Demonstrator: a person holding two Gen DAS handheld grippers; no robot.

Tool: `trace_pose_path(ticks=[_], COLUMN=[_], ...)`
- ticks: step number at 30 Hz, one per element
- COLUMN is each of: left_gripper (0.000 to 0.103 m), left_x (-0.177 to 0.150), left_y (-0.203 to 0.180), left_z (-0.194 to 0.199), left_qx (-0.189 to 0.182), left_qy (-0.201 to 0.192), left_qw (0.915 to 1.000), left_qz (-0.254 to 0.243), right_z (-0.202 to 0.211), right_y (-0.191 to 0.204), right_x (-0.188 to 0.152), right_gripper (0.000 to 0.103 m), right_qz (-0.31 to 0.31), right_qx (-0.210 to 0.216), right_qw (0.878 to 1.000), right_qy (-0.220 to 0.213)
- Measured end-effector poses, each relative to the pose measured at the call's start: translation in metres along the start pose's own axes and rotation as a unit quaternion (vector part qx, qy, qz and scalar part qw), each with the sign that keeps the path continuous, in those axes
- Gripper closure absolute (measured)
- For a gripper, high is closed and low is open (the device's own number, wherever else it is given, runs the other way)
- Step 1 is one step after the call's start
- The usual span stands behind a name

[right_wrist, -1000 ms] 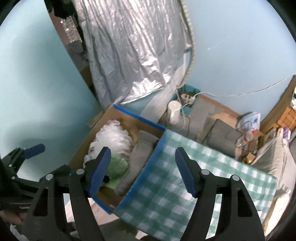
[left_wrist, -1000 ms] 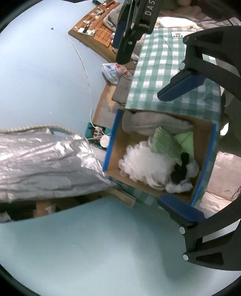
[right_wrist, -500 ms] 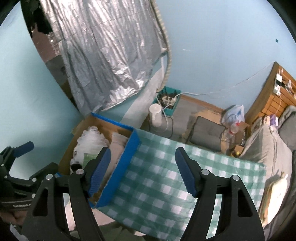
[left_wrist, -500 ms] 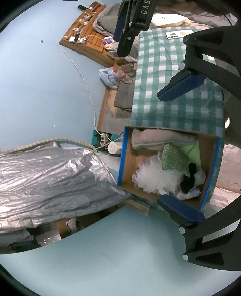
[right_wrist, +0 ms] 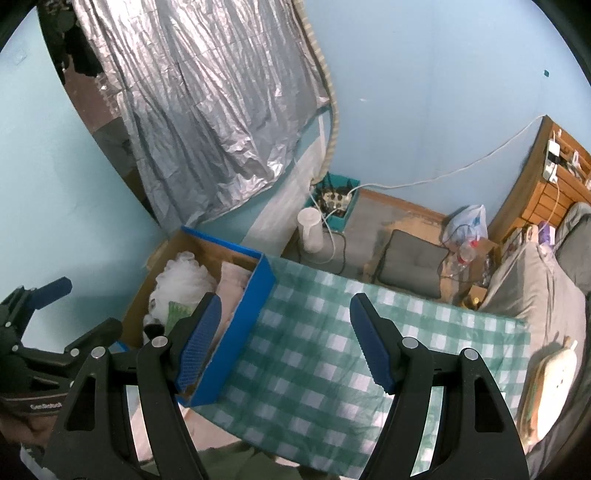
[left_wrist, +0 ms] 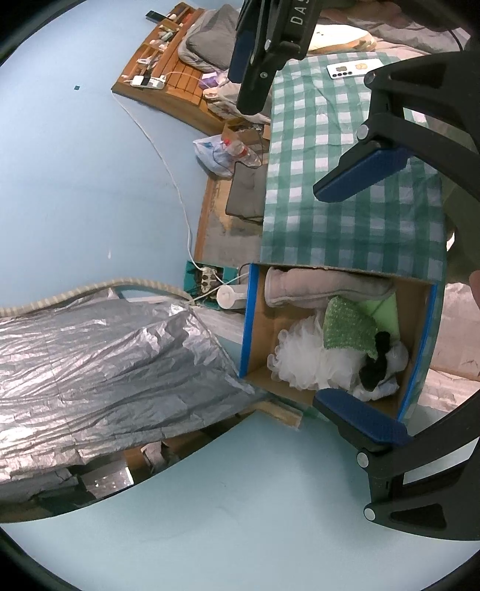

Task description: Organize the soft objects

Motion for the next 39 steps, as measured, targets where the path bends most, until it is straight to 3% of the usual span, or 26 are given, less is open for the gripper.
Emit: trace_pose_path(ticks=[39], left_gripper=[0.001], left_x=[-0.007], left_y=[-0.010], left_z=[0.005], left_qx=[-0.001], left_qy=[0.011], left_qw=[0.9999], left_qz=[0.000], right_z=[0.006], right_y=[-0.004], right_x=[-0.012], right_gripper=[0.032], right_qz=[-0.013], right_qx=[0.007], right_qw=[1.000], right_qy=[0.004])
Point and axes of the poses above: each gripper's, at about its wrist camera, not at the fingertips, and z roughly against the way its jaws point, y to its left, x to its top, the point moved 6 cm from there along -z, roughly the way its jaws point, and after that the axes turned 11 degrees about x, right-handed, at the moved point
